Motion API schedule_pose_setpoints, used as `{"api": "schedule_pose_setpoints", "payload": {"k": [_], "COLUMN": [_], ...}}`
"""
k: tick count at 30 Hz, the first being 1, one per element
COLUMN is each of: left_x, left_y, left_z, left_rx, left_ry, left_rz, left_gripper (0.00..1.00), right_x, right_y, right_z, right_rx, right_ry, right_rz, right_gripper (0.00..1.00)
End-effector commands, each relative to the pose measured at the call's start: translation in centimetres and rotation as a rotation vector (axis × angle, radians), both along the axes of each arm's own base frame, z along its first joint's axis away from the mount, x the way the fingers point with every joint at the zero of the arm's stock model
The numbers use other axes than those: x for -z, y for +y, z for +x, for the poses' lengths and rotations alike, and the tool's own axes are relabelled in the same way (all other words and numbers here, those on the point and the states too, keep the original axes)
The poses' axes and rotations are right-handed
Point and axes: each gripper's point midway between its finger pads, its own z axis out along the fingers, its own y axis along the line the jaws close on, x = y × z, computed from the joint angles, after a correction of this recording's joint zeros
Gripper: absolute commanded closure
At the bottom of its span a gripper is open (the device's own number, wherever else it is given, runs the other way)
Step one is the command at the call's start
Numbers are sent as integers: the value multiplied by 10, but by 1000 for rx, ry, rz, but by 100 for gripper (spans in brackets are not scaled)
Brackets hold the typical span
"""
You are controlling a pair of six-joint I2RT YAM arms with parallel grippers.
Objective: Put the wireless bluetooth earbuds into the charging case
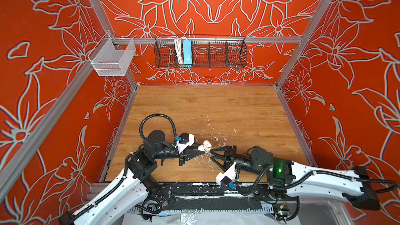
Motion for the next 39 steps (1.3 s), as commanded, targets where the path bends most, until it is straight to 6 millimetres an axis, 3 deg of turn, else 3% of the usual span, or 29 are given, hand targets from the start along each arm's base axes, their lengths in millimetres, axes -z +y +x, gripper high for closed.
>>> {"api": "schedule_pose_setpoints", "payload": {"k": [1,19,27,33,39], "left_x": [-3,0,3,4,5], "left_y": [0,3,2,1,0], "left_z": [-6,-17,-18,-14,-11], "left_rx": [32,65,80,69,61], "left_ry": [-10,-68,-86,-80,-68], "left_rz": [-10,-17,-14,-11,-2], "left_gripper": [100,100,100,100,100], "right_x": [-22,-20,-20,-20,-19], "right_y": [0,-1,1,6,10], "right_z": [5,10,6,6,4], "right_rx": [19,18,-3,-15,-29], "right_ry": [-50,-17,37,43,48], "right_rz": [32,-10,-25,-17,-20], "right_gripper": [59,82,82,74,74]}}
